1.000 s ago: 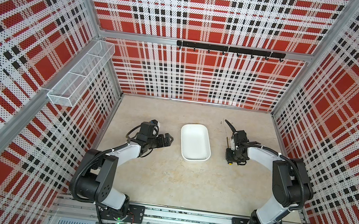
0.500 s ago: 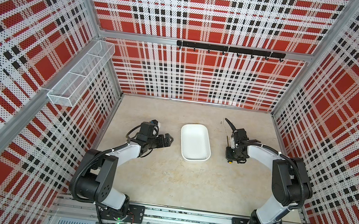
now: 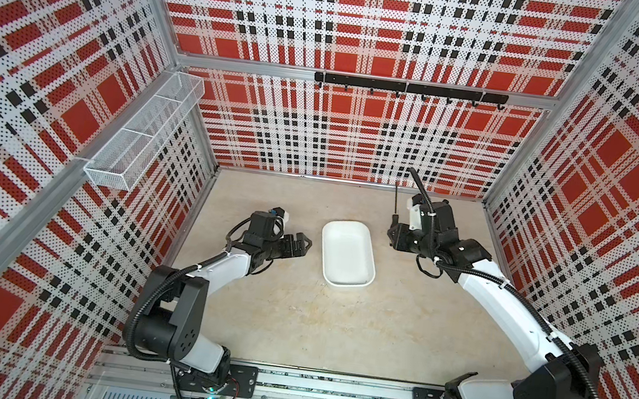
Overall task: Put the screwdriver in the bin
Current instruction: 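Lift the screwdriver with the right gripper and carry it over the tray, then lower the screwdriver into the tray and open the right gripper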
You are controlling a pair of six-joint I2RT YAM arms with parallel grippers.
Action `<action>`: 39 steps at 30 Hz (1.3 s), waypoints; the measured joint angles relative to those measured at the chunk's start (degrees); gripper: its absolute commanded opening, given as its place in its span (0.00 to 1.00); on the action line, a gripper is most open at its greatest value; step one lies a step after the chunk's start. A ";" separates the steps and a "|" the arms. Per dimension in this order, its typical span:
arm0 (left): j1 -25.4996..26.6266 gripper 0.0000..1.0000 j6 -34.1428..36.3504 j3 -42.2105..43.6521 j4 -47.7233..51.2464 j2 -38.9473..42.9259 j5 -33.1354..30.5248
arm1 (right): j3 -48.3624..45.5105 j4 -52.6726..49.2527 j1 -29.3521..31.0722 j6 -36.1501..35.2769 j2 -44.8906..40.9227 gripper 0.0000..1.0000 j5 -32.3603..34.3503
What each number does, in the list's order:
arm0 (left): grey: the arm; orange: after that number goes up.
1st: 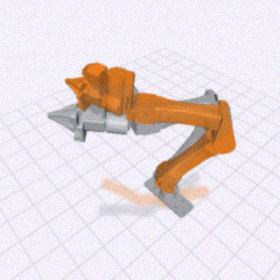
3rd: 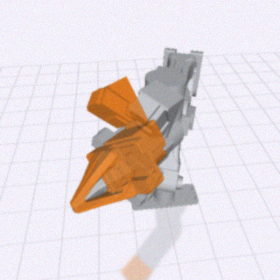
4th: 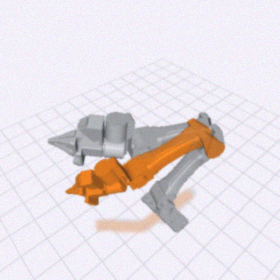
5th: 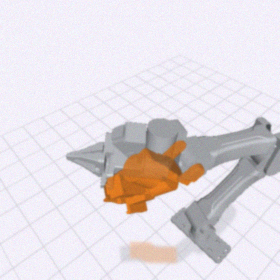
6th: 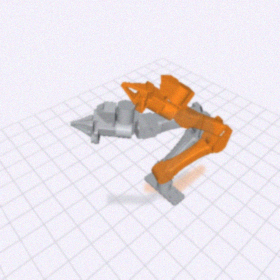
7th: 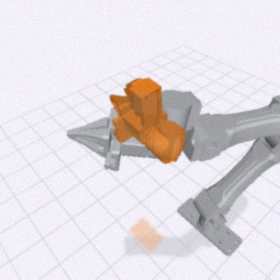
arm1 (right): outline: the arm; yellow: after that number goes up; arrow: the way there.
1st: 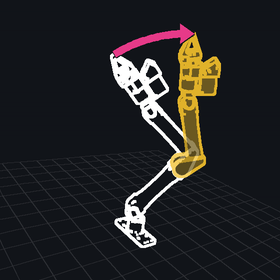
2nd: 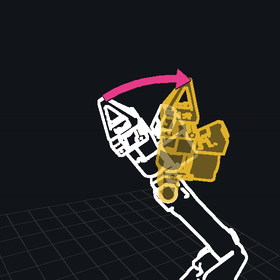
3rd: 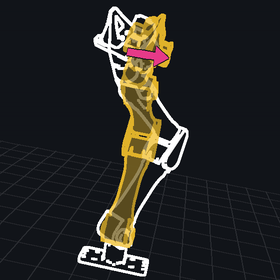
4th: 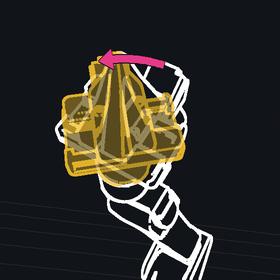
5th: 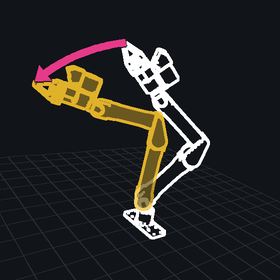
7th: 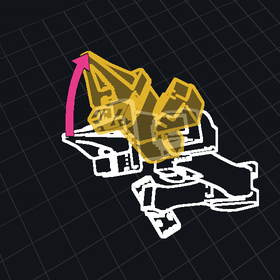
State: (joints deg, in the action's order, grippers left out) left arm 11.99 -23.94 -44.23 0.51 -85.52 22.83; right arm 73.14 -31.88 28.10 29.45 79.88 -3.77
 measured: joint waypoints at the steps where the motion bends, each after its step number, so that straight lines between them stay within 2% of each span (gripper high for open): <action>1: 0.00 0.98 -0.02 0.00 0.04 0.00 0.11 | 1.27 -0.20 1.31 0.98 0.68 0.00 -0.39; 8: 0.00 0.98 -0.22 0.00 0.59 0.00 1.03 | 6.08 -1.79 8.31 6.97 9.35 0.00 2.34; 15: 0.00 0.98 -0.70 0.00 1.33 -0.07 1.62 | 8.50 -5.20 11.69 10.19 19.58 0.00 5.38; 39: 0.00 0.98 -0.61 -0.31 2.69 -1.25 2.05 | 11.69 -7.50 13.92 12.26 35.21 0.00 10.10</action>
State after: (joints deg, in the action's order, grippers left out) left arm 11.99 -24.56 -44.53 3.20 -86.76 24.88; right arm 84.84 -39.38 42.02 41.71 115.09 6.33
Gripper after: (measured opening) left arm 0.982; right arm 0.288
